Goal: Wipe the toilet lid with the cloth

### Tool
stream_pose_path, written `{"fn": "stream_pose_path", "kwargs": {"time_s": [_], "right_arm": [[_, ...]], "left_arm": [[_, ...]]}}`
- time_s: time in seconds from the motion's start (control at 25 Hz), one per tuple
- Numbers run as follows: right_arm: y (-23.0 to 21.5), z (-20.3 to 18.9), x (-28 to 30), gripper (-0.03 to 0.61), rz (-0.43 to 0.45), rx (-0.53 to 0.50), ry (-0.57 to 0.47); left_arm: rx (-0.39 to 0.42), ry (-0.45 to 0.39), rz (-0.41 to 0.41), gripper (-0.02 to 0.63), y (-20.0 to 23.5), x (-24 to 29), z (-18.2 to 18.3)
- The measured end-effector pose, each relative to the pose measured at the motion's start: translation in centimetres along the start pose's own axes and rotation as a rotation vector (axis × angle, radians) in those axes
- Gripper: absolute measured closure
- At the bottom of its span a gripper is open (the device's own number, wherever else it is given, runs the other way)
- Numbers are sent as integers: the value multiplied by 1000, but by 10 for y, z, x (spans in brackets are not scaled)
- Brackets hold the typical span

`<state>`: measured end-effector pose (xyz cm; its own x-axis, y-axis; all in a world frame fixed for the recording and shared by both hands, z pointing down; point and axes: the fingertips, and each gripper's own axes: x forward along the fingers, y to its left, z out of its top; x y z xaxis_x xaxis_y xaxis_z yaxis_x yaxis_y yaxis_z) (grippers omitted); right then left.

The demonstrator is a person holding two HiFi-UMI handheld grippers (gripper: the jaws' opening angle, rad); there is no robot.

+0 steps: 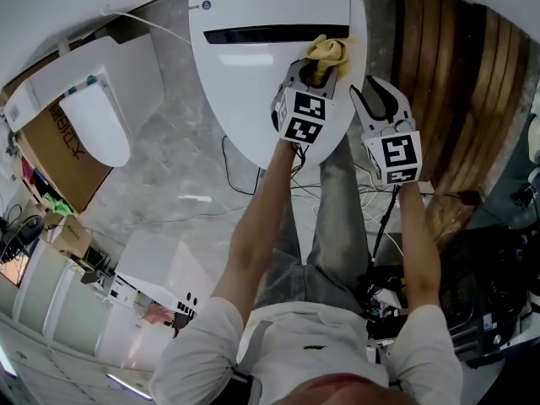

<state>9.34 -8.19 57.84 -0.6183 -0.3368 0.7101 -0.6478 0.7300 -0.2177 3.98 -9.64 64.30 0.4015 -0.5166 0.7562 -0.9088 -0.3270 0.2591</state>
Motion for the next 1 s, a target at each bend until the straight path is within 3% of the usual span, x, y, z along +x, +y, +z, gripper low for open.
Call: {"fn": "stream_pose_path", "kwargs": {"time_s": [1.0], "right_arm": [[74, 38, 54, 420, 65, -67, 17]], "left_arm": [[-63, -30, 65, 508, 93, -59, -28]]}}
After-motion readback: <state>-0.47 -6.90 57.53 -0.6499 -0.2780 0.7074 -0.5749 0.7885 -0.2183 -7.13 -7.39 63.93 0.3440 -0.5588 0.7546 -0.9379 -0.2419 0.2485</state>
